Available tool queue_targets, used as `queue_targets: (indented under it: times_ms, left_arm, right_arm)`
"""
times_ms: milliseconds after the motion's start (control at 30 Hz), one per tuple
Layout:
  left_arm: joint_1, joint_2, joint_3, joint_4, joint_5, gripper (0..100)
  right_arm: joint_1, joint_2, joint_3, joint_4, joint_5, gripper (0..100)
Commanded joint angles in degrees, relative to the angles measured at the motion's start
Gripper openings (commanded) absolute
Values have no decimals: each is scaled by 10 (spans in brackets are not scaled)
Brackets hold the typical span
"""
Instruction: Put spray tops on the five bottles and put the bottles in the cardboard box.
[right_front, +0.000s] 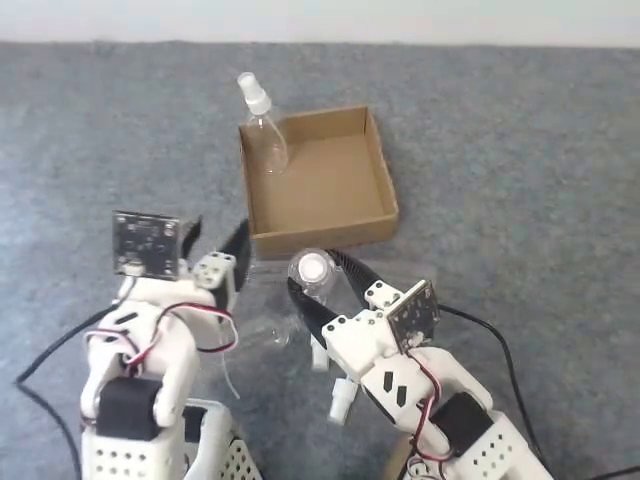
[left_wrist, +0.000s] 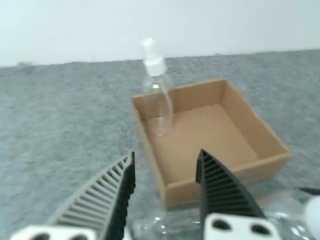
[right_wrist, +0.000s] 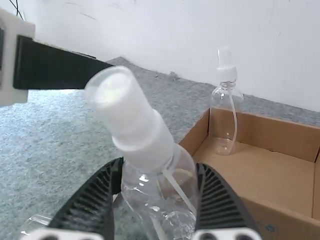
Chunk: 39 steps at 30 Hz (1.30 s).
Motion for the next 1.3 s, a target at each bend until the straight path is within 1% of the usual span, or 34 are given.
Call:
queue_targets:
  times_ms: [0, 233, 300, 433, 533, 667, 1000, 1100, 1267]
  left_arm:
    - [-70, -4, -27, 0, -5, 191]
    - [-178, -4, 4, -8, -5, 191]
    - [-201, -4, 30, -28, -4, 191]
    - [-229, -4, 101, -93, -1, 191]
    - [-241, -4, 148, -143, 0, 191]
    - [-245, -4, 189, -178, 1, 191]
    - [-245, -4, 199, -179, 1, 191]
    - [-245, -4, 199, -177, 1, 191]
    - [-245, -4, 199, -177, 1, 191]
  right_arm:
    - [3, -7, 11, 1, 7, 34]
    - [4, -7, 8, 2, 8, 34]
    - [11, -3, -9, 12, 8, 34]
    - [34, -3, -63, 64, 8, 34]
    - [41, -3, -91, 78, 9, 35]
    - [41, -2, -106, 77, 55, 34]
    - [37, 5, -197, 77, 62, 34]
    - [37, 52, -245, 75, 62, 36]
    - [37, 189, -350, 71, 61, 38]
